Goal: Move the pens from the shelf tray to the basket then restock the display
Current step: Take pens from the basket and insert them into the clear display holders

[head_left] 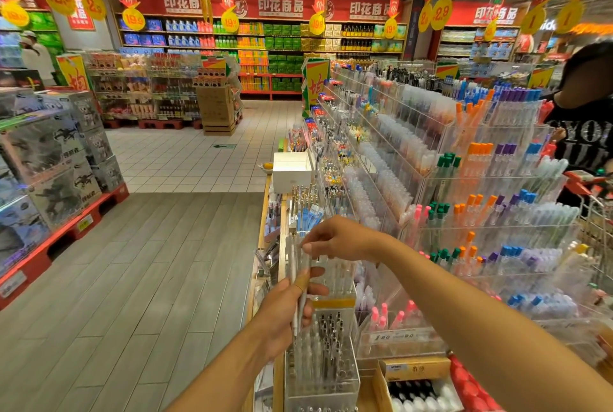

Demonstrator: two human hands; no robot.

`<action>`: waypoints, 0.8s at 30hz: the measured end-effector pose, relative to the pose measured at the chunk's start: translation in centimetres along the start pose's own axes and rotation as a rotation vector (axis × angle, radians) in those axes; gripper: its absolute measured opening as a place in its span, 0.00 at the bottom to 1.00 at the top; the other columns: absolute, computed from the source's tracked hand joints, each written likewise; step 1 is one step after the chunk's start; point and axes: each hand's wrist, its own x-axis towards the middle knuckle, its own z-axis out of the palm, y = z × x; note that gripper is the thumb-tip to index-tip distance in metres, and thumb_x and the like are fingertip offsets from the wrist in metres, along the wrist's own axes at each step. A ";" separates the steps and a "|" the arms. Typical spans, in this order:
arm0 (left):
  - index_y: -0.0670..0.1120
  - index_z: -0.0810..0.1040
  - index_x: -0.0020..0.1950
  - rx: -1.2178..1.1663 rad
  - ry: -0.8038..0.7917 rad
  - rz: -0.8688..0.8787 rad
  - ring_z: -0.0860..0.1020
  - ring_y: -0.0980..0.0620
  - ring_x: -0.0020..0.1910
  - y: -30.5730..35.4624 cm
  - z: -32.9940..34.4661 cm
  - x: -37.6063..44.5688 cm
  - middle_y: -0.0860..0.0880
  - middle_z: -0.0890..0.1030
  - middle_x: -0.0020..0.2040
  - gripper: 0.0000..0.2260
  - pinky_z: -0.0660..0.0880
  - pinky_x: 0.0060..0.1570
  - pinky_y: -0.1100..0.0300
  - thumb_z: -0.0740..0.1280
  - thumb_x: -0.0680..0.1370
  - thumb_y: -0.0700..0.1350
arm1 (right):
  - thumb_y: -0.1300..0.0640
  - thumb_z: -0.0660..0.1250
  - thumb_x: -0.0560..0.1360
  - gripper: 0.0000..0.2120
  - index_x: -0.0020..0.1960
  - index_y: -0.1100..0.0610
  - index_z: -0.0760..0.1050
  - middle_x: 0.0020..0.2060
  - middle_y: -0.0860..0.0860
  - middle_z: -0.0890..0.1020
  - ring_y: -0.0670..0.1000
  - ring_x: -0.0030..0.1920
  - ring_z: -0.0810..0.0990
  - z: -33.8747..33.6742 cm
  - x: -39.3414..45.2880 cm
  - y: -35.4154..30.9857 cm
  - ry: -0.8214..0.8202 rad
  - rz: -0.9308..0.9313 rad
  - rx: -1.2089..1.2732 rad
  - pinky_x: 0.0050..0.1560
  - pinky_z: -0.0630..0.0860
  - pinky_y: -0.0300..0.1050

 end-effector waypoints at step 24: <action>0.46 0.77 0.58 0.236 0.283 0.114 0.79 0.50 0.47 0.1 -0.3 1.2 0.52 0.86 0.49 0.12 0.75 0.48 0.52 0.56 0.85 0.49 | 0.53 0.67 0.78 0.07 0.49 0.56 0.81 0.37 0.47 0.79 0.41 0.34 0.73 -1.0 0.0 1.2 0.309 -0.072 -0.316 0.31 0.65 0.35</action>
